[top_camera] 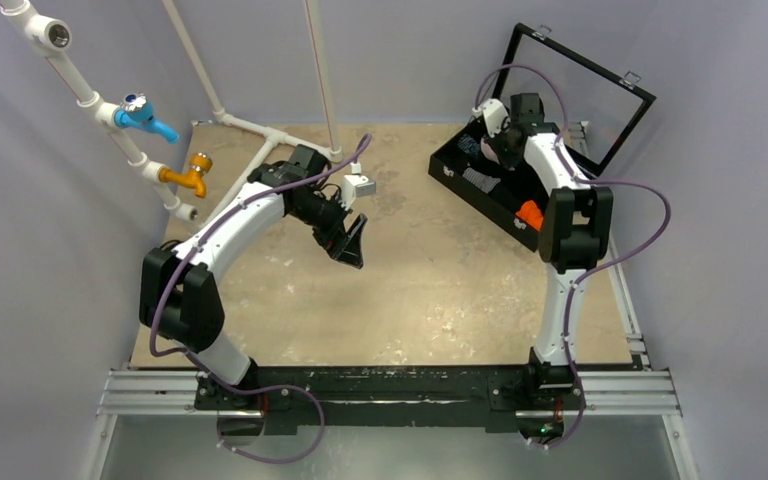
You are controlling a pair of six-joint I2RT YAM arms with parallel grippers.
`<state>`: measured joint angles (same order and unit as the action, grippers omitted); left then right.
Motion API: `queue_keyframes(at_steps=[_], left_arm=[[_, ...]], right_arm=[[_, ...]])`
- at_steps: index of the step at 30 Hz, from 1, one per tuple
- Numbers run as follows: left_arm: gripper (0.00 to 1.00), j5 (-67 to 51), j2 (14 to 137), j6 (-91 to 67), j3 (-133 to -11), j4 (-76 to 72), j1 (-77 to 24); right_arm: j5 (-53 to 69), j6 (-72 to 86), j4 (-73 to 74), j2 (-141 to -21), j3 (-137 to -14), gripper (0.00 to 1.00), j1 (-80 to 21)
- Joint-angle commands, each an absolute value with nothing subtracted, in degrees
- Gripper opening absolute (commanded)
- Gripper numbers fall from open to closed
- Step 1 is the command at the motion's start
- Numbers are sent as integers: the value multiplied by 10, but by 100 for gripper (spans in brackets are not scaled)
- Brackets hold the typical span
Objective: Roll the underwear
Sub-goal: Place the underwear in the storage box.
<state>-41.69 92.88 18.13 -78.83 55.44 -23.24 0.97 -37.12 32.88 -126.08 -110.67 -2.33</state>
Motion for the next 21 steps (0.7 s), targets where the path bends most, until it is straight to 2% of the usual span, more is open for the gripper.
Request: queue_keyframes(at_steps=[1,10,21], left_arm=[[86,-421,924,182,-788,549,-228],[85,-430,934,182,-786,548,-228],[85,-435,938,183,-787,548,-228]], right_arm=[[1,-382,325,-1249,-1120,0,-16],[1,-380,338,-1254,-1101,0,-9],[-15,-369,431,-1314,-1189,0,-13]])
